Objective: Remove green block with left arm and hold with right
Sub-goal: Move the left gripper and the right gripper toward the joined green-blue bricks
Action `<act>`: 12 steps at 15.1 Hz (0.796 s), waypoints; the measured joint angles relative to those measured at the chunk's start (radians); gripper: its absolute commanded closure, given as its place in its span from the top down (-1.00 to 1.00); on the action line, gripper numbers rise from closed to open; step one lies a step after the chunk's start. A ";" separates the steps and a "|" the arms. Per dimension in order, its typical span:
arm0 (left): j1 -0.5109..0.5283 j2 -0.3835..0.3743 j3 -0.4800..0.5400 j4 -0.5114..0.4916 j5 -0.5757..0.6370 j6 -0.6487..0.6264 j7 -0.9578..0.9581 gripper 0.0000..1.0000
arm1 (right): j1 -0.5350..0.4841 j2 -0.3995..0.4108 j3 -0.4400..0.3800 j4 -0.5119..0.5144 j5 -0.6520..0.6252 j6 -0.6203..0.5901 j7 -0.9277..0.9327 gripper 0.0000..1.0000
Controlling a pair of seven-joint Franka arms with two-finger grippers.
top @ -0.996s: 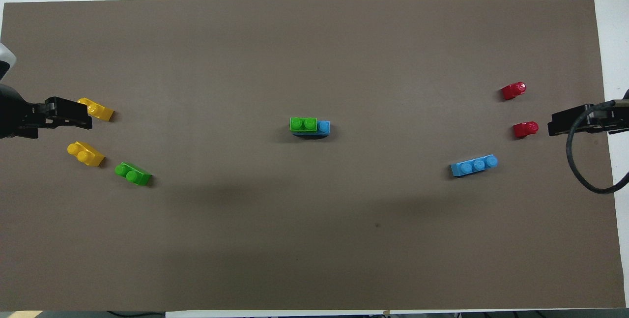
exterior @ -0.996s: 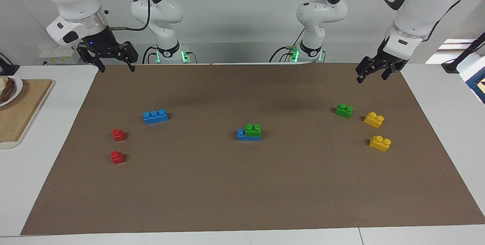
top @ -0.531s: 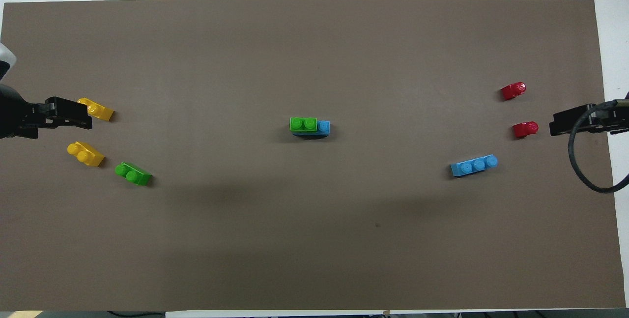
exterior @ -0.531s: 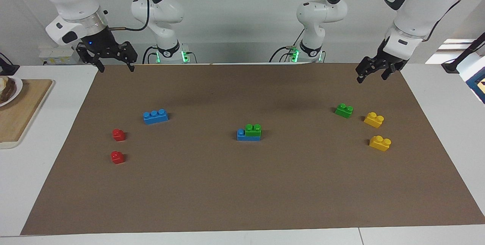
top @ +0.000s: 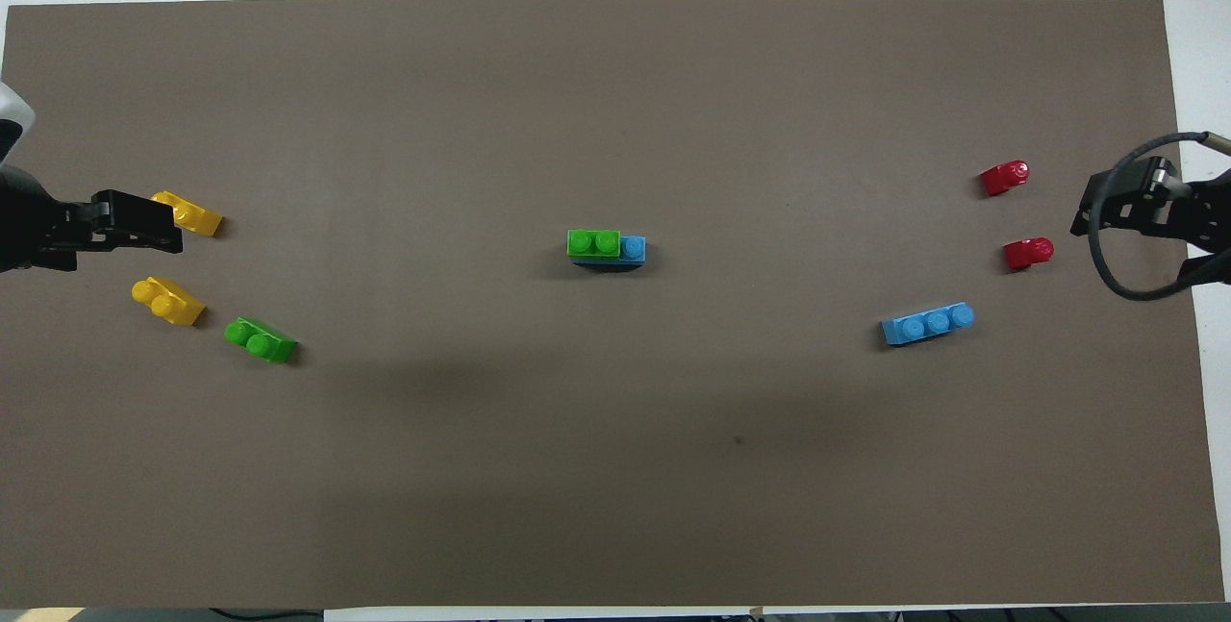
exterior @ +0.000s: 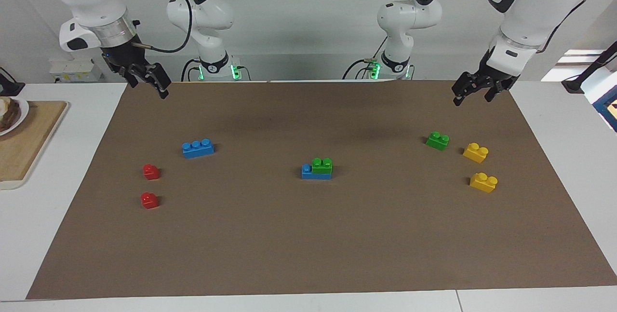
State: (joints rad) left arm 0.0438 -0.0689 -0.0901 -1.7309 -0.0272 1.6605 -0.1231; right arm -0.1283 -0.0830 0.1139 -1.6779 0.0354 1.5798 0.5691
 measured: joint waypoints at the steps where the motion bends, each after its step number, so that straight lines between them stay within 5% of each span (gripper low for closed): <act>1: 0.000 0.000 0.000 -0.001 0.000 0.000 0.000 1.00 | 0.002 0.000 0.000 -0.007 0.038 0.009 0.114 0.90; 7: -0.006 0.000 -0.002 -0.010 -0.007 -0.001 -0.055 1.00 | 0.004 0.000 0.000 -0.058 0.241 0.018 0.675 0.90; 12: -0.111 -0.012 -0.007 -0.035 -0.012 0.000 -0.485 1.00 | -0.008 0.020 -0.005 -0.126 0.429 0.056 0.766 0.89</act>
State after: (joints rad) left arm -0.0671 -0.0806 -0.0967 -1.7662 -0.0396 1.6604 -0.6079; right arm -0.1364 -0.0633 0.1091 -1.8042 0.4640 1.6358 1.3348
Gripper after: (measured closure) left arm 0.000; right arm 0.097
